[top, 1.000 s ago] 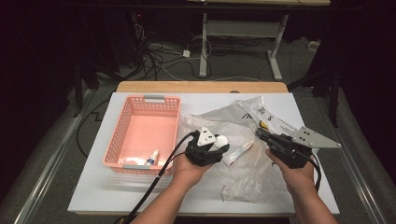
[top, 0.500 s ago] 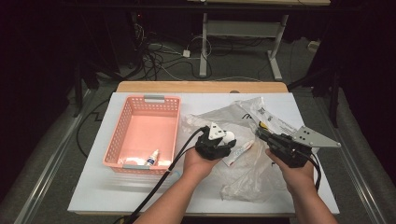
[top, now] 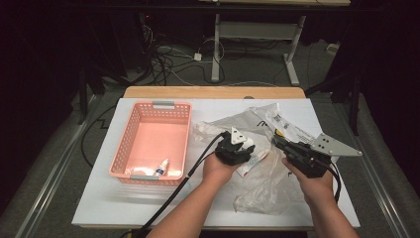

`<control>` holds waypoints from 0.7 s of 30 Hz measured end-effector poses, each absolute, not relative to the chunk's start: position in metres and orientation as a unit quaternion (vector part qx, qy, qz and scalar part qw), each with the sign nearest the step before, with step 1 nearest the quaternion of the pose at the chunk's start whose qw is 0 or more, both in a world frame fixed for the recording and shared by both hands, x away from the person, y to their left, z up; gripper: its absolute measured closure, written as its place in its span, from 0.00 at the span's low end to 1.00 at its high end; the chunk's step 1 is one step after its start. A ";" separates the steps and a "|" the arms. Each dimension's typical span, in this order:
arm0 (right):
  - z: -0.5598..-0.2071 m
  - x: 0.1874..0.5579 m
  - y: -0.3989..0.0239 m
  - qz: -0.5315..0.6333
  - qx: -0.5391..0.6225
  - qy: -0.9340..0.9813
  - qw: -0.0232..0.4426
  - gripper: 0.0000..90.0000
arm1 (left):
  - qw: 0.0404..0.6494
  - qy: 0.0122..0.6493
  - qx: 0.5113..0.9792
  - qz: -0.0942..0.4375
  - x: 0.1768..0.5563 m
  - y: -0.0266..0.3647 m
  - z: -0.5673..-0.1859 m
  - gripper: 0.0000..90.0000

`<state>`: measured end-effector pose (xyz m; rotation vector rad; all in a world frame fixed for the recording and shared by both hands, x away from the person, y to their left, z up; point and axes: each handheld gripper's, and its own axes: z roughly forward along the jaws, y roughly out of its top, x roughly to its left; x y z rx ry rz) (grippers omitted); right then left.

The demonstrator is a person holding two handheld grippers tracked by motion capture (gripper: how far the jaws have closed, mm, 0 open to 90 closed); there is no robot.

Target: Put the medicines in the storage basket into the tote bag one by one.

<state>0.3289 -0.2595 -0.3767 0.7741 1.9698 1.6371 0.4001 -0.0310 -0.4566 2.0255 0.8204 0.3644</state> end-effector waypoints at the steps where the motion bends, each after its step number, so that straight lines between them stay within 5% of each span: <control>1: -0.377 0.329 -0.260 0.596 0.281 0.716 0.231 1.00 | 0.445 0.333 0.819 0.145 0.401 -0.032 -0.459 0.54; 21: -0.379 0.330 -0.260 0.595 0.283 0.717 0.228 1.00 | 0.447 0.341 0.815 0.140 0.405 -0.042 -0.471 0.54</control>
